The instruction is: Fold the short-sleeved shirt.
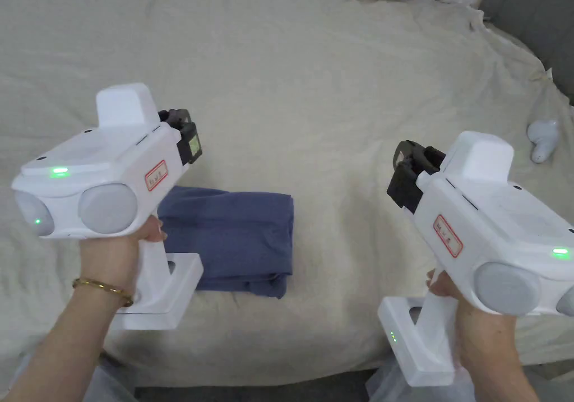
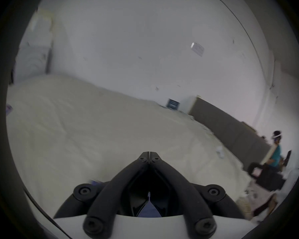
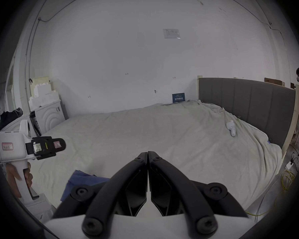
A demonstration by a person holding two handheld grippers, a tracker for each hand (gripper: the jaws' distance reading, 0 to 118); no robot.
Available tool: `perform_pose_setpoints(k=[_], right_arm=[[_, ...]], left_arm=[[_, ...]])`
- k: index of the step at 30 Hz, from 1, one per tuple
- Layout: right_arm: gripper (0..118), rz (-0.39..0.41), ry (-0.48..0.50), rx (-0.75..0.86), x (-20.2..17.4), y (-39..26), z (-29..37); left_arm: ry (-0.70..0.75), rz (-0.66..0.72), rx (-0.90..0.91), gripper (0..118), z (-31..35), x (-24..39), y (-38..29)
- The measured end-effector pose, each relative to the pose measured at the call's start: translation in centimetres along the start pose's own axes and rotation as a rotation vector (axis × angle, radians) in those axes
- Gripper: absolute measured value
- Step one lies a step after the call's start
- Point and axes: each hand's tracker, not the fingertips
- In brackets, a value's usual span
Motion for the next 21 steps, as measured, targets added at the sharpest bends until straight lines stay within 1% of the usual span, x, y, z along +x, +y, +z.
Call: perform_pose_setpoints(k=[1,3,6,8,11,12,14,15,18,21], right_arm=[[0,-0.005,0.011,0.012,-0.8,0.1,-0.3],[0,-0.022,0.046,0.036,-2.3,0.2,-0.7],[0,-0.016,0.095,0.043,-5.0,0.2,-2.1],[0,-0.005,0.124,0.028,-6.9,-0.2,-3.4],[0,-0.017,0.173,0.0,-9.7,-1.7,-5.3],[0,-0.008,0.186,-0.016,-10.8,-2.6,-6.2],[0,0.046,0.2,-0.023,-12.4,-4.6,-7.4],[0,0.073,0.202,-0.058,-13.3,-5.8,-8.1],[0,0.054,0.215,-0.121,-14.7,-9.4,-9.5],[0,0.065,0.172,-0.202,-15.7,-12.6,-10.8]], left_arm=[[0.043,-0.02,0.011,0,0.5,-0.7,0.0],[0.071,-0.02,0.014,0,1.4,-2.0,-0.2],[0.137,-0.062,0.026,0,2.4,-3.2,-0.7],[0.148,-0.074,0.024,0,2.8,-3.7,-1.0],[0.157,-0.077,0.021,0,3.4,-4.1,-1.5],[0.162,-0.079,0.022,0,3.4,-4.2,-1.7],[0.166,-0.076,0.02,0,3.6,-4.2,-2.0],[0.162,-0.074,0.017,0,3.6,-4.2,-2.2],[0.165,-0.11,-0.004,0,3.1,-4.5,-3.2],[0.157,-0.096,-0.02,0,2.9,-4.8,-3.6]])
